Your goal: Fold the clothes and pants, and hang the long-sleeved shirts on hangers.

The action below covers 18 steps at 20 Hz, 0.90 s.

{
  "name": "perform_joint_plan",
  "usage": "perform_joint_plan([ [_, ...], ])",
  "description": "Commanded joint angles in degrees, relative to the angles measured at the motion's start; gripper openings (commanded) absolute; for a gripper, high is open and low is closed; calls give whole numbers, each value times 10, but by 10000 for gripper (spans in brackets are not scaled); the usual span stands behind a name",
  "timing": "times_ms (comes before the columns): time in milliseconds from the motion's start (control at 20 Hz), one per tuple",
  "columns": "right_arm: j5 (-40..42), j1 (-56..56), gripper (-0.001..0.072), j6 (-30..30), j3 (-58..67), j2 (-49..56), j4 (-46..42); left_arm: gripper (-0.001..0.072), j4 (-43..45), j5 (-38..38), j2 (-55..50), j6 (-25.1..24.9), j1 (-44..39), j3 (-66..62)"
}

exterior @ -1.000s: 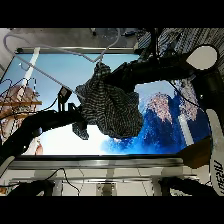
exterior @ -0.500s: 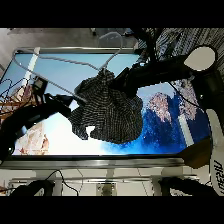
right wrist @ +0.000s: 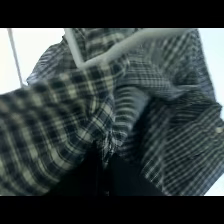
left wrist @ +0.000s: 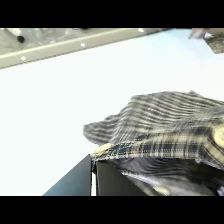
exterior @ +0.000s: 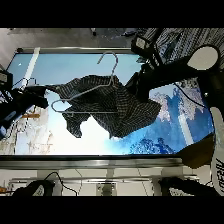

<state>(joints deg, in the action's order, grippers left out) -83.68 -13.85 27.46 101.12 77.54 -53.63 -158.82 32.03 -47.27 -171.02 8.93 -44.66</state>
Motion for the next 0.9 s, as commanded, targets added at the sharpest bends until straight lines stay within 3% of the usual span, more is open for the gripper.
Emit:
perform_joint_plan([
  [0, -11, 3, 26, -31, 0, 0, -92, 55, -2, -2, 5, 0, 8, -34],
  [150, 9, 2, 27, -17, 0, 0, -102, 55, -19, 5, 13, 0, -2, -64],
  [300, 92, 2, 27, 79, 0, 0, -171, 55, -19, 10, 46, 0, -28, -73],
  [450, 144, 3, 26, 136, 0, 0, -188, 55, 8, 90, 78, 2, -55, -73],
  [650, 154, 3, 26, 175, 0, 0, -182, 55, 95, 134, 79, 113, -96, -72],
  [850, 162, 2, 26, 236, 0, 0, -145, 55, 84, 173, 76, 116, -201, -72],
])
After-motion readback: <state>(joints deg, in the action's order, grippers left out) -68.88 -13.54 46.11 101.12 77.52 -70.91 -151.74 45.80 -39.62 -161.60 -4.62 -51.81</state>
